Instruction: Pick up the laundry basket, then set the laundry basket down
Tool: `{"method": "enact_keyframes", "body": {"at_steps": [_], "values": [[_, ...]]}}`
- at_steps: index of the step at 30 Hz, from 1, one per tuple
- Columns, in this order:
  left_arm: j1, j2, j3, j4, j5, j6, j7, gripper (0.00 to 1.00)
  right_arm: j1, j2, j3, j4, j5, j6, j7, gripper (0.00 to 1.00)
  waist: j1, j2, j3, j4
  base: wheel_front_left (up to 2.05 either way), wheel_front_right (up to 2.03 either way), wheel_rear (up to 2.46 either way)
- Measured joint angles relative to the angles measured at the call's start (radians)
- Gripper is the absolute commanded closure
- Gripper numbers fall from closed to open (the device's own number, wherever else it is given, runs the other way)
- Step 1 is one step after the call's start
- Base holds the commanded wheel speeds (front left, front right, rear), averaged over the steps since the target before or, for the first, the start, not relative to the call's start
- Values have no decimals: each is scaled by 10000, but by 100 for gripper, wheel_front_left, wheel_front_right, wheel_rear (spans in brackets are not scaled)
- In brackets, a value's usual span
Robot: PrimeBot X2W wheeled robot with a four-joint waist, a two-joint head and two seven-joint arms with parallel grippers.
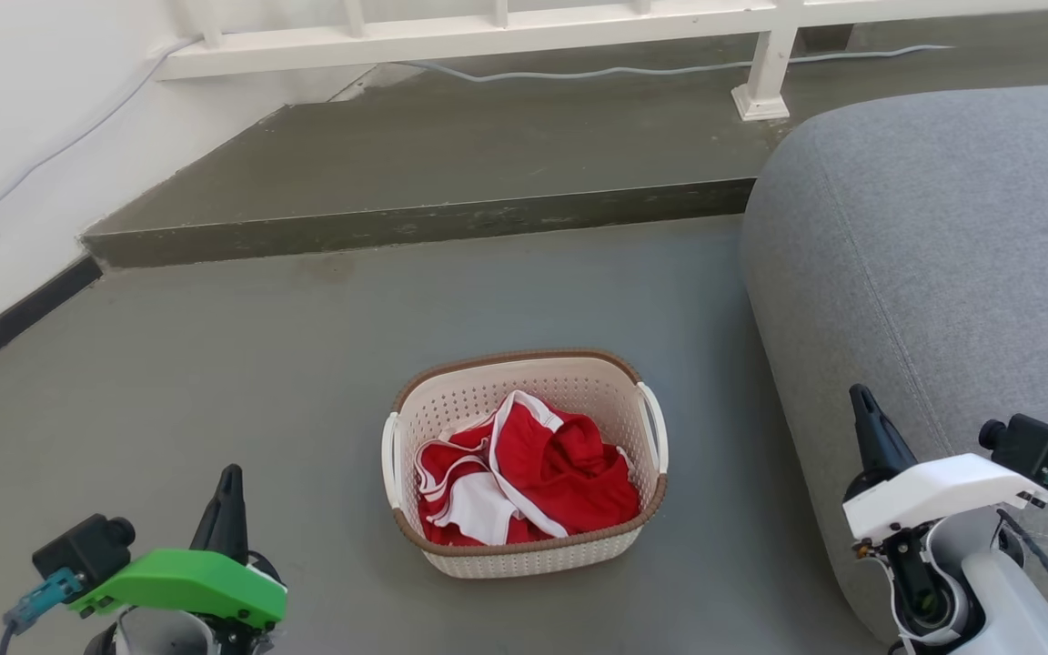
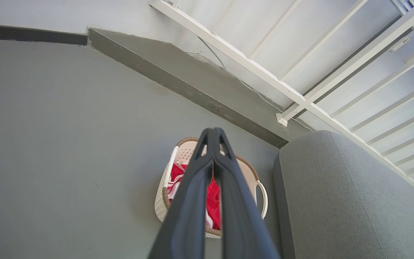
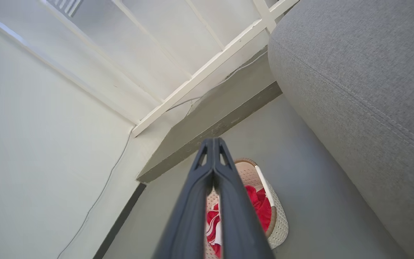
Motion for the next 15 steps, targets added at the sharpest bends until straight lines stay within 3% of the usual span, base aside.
{"method": "enact_keyframes", "body": {"at_steps": [15], "values": [[-14,-35,512,109,-1676,-314,458,100,-1,127,-679,-40,1772,307,504,100,0,0,-42,74,0,0,0]]}}
